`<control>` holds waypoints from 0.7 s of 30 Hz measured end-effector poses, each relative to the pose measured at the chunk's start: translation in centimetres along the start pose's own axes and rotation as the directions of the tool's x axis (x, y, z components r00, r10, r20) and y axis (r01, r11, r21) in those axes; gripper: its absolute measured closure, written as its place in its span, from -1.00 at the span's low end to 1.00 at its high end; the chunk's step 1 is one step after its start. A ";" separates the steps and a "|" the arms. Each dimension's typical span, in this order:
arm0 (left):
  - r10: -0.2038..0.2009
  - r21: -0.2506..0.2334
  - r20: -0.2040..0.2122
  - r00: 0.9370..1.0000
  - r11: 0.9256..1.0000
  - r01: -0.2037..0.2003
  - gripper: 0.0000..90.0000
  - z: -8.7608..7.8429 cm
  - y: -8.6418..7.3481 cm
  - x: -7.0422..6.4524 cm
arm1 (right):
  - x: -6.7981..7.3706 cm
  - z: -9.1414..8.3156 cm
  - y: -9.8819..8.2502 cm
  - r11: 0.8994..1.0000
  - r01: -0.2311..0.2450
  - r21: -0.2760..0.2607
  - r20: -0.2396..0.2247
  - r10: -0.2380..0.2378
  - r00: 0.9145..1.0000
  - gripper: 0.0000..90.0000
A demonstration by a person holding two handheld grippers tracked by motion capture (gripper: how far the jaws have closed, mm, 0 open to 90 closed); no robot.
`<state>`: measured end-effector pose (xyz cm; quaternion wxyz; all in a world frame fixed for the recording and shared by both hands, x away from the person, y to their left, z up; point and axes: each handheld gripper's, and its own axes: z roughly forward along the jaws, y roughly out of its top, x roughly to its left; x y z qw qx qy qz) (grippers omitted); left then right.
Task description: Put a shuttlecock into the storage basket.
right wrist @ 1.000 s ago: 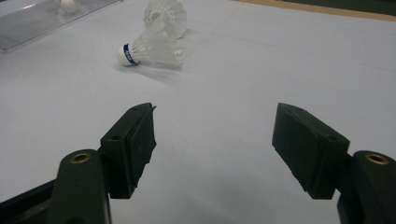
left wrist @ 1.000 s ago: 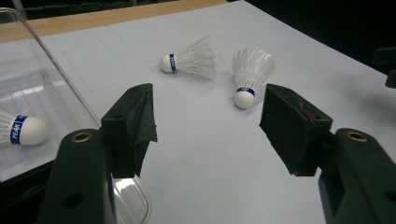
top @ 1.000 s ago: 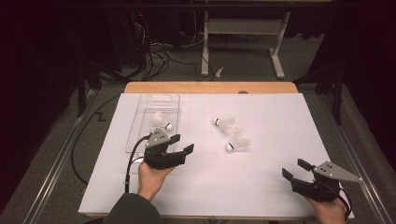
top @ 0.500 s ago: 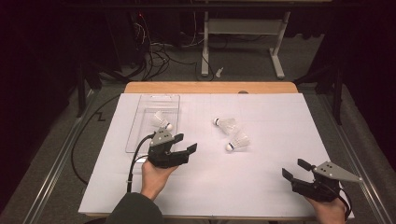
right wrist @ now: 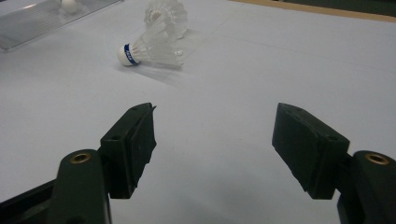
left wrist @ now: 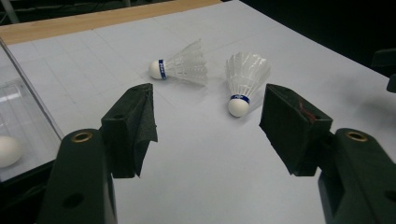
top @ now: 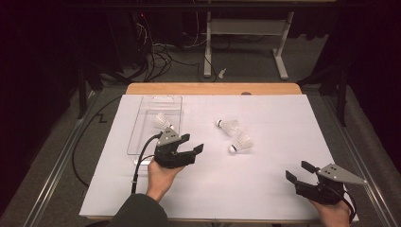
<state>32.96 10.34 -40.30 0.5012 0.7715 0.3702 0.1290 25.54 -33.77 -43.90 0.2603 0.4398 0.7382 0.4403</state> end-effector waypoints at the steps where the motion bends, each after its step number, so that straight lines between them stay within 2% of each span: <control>1: 0.001 0.000 0.001 1.000 1.000 -0.001 -0.20 0.0 0.0 0.0 | 0.0 0.0 0.0 1.000 0.000 0.000 0.000 0.000 1.000 -0.32; 21: -0.001 0.004 0.009 1.000 1.000 0.001 -0.20 1.4 0.3 -0.1 | 0.0 0.0 0.0 1.000 -0.001 0.001 -0.002 0.001 1.000 -0.32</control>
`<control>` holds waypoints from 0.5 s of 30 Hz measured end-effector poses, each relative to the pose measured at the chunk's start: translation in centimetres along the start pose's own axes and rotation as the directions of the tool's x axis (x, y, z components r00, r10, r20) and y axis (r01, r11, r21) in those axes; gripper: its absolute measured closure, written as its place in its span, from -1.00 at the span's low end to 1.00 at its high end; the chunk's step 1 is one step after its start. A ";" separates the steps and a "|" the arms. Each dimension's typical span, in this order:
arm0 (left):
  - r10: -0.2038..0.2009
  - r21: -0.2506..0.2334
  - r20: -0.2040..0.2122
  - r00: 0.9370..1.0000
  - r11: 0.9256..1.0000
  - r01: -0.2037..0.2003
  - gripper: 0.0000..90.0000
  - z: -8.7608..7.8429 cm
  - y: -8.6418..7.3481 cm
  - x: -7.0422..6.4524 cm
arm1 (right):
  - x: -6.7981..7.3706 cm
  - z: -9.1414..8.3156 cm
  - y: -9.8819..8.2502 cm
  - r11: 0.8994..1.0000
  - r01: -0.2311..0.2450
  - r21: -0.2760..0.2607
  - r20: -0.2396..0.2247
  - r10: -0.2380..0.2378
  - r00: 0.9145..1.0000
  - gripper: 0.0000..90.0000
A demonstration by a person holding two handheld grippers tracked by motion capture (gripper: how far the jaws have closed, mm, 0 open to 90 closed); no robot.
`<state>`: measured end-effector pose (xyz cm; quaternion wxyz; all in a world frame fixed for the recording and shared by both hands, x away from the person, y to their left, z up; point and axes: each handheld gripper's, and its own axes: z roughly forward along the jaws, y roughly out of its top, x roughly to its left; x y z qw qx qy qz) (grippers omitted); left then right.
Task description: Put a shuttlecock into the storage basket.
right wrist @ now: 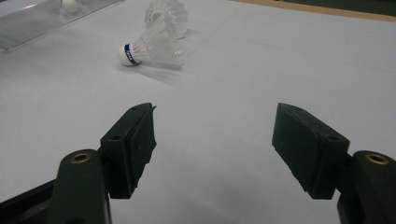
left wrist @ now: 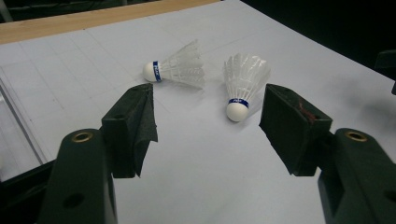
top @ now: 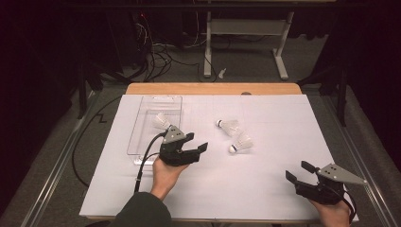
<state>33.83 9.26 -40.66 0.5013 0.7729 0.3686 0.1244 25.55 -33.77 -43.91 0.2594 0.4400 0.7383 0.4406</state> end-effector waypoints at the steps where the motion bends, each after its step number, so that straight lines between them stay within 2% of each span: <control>1: 0.002 0.000 0.001 1.000 1.000 -0.002 -0.20 0.0 0.0 0.0 | 0.0 0.0 0.0 1.000 0.000 0.000 0.000 0.000 1.000 -0.32; 15: 0.011 0.009 0.010 1.000 1.000 -0.011 -0.20 1.0 0.8 -0.2 | 0.0 0.0 0.0 1.000 0.001 -0.001 -0.001 -0.001 1.000 -0.32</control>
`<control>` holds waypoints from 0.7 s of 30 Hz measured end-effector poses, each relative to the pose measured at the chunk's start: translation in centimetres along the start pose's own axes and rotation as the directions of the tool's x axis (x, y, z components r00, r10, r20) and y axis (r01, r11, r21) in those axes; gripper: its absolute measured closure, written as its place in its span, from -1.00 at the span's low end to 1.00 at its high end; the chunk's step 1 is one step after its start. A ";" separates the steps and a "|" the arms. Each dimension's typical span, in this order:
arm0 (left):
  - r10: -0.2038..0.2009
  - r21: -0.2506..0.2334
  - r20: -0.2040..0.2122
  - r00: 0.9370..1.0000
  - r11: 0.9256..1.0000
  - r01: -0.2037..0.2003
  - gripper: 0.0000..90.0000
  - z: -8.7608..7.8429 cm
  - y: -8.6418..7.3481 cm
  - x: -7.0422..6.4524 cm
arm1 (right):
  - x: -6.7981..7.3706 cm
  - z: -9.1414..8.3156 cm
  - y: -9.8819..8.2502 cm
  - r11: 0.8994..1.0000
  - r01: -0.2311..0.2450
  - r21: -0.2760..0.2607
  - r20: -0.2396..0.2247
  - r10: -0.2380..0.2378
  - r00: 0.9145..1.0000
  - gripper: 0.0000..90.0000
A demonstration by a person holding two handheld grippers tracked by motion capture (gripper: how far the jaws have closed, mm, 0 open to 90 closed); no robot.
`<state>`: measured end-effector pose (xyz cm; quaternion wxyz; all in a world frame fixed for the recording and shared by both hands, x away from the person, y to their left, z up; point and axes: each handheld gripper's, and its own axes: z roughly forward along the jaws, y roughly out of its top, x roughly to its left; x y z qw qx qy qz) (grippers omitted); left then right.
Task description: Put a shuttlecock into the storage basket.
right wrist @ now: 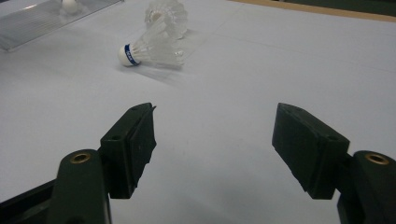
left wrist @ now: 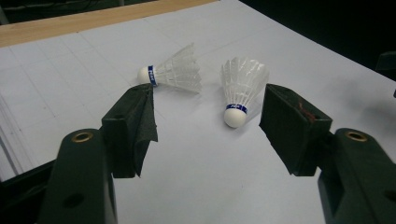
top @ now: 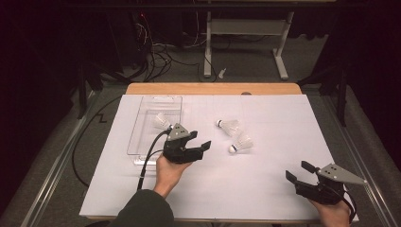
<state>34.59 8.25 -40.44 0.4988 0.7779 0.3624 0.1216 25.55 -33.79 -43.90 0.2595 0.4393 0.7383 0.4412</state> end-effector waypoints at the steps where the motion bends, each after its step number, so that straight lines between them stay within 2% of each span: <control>1: 0.003 0.002 0.000 1.000 1.000 -0.003 -0.20 0.1 0.1 0.0 | 0.0 0.0 0.0 1.000 0.000 0.000 0.000 0.000 1.000 -0.32; 21: 0.010 0.013 0.004 1.000 1.000 -0.010 -0.19 1.5 0.9 -0.1 | 0.0 -0.1 0.0 1.000 -0.005 -0.003 0.000 0.005 1.000 -0.32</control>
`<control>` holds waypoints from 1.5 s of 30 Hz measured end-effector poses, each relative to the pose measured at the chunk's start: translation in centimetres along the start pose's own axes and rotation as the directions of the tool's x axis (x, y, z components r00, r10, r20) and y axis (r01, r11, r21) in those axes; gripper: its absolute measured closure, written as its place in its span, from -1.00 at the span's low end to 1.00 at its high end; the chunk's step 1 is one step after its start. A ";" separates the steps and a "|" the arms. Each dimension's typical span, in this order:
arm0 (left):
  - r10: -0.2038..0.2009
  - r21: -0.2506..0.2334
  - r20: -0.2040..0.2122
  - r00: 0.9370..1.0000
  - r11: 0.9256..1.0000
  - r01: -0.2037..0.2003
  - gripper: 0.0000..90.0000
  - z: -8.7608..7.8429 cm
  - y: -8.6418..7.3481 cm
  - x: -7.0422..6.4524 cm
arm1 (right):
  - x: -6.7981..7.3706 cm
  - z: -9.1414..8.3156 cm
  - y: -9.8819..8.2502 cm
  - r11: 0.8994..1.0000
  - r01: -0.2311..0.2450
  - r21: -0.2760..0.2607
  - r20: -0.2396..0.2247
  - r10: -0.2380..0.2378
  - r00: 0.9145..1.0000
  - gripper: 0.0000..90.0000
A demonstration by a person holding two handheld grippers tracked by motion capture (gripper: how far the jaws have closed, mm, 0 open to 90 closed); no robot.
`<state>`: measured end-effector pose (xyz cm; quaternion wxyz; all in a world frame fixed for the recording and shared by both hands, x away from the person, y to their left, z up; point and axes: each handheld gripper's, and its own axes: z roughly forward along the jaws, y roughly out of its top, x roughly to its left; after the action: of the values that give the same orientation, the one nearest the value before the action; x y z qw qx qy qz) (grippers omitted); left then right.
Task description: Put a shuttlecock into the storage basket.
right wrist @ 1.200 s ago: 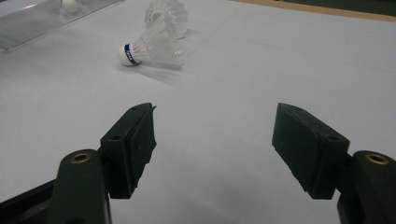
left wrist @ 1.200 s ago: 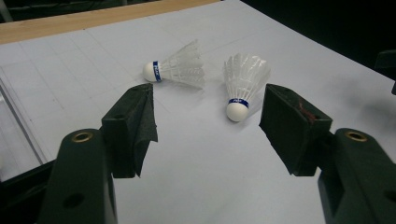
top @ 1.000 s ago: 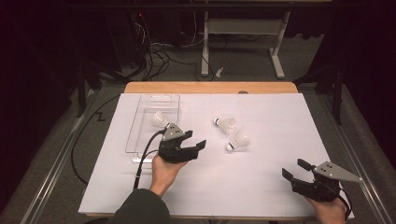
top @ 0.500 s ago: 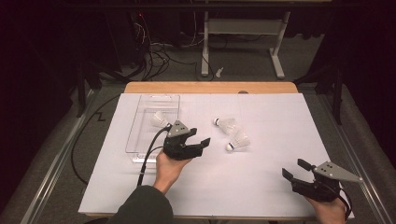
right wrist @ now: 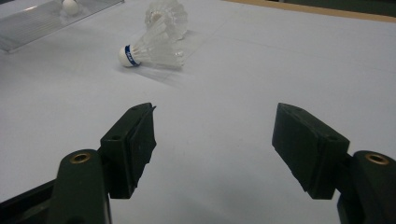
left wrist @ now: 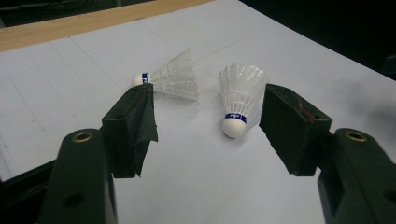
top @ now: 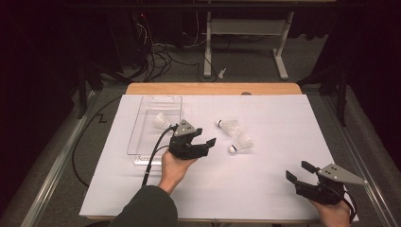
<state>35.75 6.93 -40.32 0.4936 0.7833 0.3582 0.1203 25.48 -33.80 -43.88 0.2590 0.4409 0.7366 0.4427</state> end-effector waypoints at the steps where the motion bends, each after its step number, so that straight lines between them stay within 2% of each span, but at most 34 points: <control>1: 0.001 0.000 -0.001 1.000 1.000 -0.001 -0.19 0.1 0.0 0.0 | 0.0 0.0 0.0 1.000 0.000 0.000 0.000 0.000 1.000 -0.32; 32: -0.003 0.016 0.011 1.000 1.000 0.003 -0.18 1.7 0.3 -0.2 | 0.0 0.0 0.0 1.000 0.004 0.001 -0.004 -0.004 1.000 -0.32; 45: 0.009 0.031 0.021 1.000 0.999 -0.010 -0.18 2.6 0.7 -0.6 | 0.0 0.0 0.0 1.000 0.000 0.000 -0.005 -0.001 1.000 -0.32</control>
<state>37.06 4.57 -40.87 0.4845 0.7938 0.3511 0.1089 25.50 -33.82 -43.89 0.2575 0.4396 0.7372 0.4438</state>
